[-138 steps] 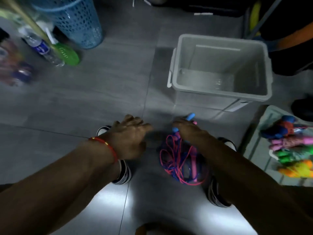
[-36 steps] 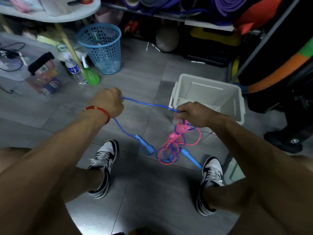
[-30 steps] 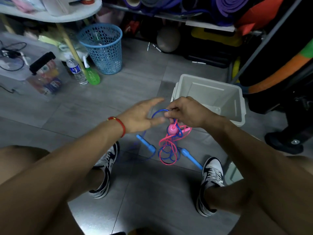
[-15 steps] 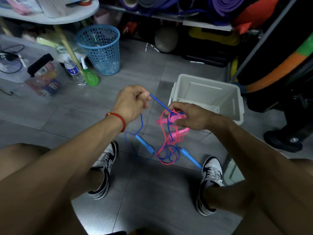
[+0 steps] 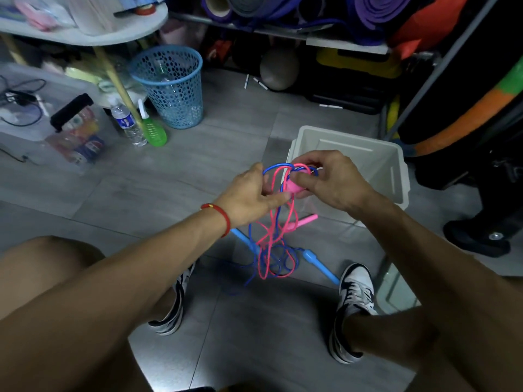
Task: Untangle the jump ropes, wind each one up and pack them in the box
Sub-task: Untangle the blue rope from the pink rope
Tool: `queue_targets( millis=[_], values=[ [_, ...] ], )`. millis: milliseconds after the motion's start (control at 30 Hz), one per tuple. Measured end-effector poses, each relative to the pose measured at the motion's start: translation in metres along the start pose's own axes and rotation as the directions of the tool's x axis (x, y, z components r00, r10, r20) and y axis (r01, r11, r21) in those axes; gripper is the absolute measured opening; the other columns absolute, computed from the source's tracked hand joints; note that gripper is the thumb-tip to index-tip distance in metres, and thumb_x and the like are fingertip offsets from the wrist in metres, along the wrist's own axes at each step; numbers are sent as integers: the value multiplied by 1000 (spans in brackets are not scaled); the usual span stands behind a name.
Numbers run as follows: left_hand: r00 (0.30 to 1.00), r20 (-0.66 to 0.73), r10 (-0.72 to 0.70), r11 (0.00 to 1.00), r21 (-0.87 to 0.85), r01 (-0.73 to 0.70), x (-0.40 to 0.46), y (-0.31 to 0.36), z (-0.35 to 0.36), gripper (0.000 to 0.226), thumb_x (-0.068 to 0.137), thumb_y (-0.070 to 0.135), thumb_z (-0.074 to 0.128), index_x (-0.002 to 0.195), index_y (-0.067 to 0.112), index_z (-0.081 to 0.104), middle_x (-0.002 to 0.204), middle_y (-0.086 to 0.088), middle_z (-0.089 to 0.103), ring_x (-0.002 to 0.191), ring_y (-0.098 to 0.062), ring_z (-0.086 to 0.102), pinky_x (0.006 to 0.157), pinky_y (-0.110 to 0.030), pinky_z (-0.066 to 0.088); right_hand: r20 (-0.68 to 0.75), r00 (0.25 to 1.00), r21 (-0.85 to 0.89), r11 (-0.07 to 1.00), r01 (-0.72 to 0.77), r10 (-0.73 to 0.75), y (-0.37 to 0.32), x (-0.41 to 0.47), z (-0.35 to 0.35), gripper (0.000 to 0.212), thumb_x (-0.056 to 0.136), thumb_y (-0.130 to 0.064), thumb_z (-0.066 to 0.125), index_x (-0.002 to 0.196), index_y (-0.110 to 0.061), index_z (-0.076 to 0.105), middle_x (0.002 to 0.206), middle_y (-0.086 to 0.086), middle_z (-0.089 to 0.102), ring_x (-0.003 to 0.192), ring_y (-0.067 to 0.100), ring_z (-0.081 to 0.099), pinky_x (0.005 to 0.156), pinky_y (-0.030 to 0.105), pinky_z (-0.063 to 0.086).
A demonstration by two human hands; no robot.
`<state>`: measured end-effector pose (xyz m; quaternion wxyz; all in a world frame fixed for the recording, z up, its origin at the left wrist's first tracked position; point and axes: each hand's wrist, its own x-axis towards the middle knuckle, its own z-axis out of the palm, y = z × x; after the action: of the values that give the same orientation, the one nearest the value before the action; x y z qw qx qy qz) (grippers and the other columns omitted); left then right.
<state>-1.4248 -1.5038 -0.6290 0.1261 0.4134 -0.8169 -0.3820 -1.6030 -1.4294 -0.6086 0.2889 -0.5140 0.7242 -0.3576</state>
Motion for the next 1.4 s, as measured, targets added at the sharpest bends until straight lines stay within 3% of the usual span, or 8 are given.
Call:
queue_targets(
  millis=[233, 433, 600, 767, 1033, 1233, 1333, 1400],
  values=[
    [998, -43, 36, 987, -153, -43, 3, -2, 8, 45, 72, 16, 83, 76, 24, 39, 80, 0, 74, 74, -21, 72, 77, -45, 58, -37, 998, 70, 997, -45, 48, -12, -13, 0, 31, 79, -34, 84, 95, -9, 72, 80, 6, 73, 61, 21, 73, 63, 43, 63],
    [999, -39, -30, 999, 28, 31, 8, 4, 10, 36, 70, 22, 78, 73, 22, 42, 75, 0, 63, 67, -22, 51, 73, -38, 53, -76, 997, -180, 984, -9, -5, -16, -17, -2, 24, 92, -42, 69, 88, -18, 71, 70, 0, 74, 53, 9, 68, 57, 13, 50],
    [993, 24, -118, 982, -146, 120, 6, 4, 11, 36, 62, 26, 75, 71, 22, 40, 66, 2, 52, 61, -22, 51, 69, -45, 60, -122, 992, -104, 995, 12, -25, -13, -17, 12, 19, 91, -37, 68, 99, -20, 69, 79, -5, 73, 80, 17, 70, 81, 40, 58],
    [996, -20, -88, 888, -454, 69, 1, 6, 15, 40, 81, -12, 60, 71, 18, 36, 65, -6, 44, 56, -25, 56, 63, -49, 60, 47, 997, 319, 945, -65, 53, -6, -17, 3, 33, 83, -36, 77, 110, -20, 67, 105, 9, 69, 90, 38, 71, 81, 58, 59],
    [986, -163, -31, 926, -377, -33, 6, -1, 1, 39, 81, -6, 67, 72, 19, 39, 67, -6, 47, 61, -19, 53, 62, -41, 56, 256, 959, 514, 824, -238, 117, -1, -19, -6, 41, 82, -21, 77, 120, -8, 66, 115, 34, 64, 104, 38, 70, 92, 54, 57],
    [991, -131, -7, 947, -319, -36, 6, -1, -3, 25, 76, 26, 68, 69, 30, 45, 62, 3, 49, 61, -18, 48, 67, -51, 56, 230, 961, 447, 861, -244, 153, 1, -15, -4, 41, 81, -7, 79, 120, -5, 66, 109, 35, 66, 91, 34, 71, 90, 49, 59],
    [994, -106, -37, 994, -108, 26, 5, -1, -6, 32, 78, 24, 70, 69, 21, 39, 60, 5, 51, 58, -21, 50, 66, -42, 55, 246, 956, 450, 855, -256, 157, 0, -14, -6, 38, 83, 9, 72, 119, 1, 66, 105, 29, 70, 89, 29, 72, 84, 36, 61],
    [997, -49, -60, 988, -148, 52, 3, 0, -6, 31, 71, 24, 70, 69, 20, 39, 56, 9, 50, 57, -24, 53, 67, -45, 57, 269, 948, 483, 828, -286, 170, -5, -15, -6, 33, 86, 13, 66, 118, 3, 66, 102, 21, 72, 90, 26, 73, 81, 34, 62]
  ],
)
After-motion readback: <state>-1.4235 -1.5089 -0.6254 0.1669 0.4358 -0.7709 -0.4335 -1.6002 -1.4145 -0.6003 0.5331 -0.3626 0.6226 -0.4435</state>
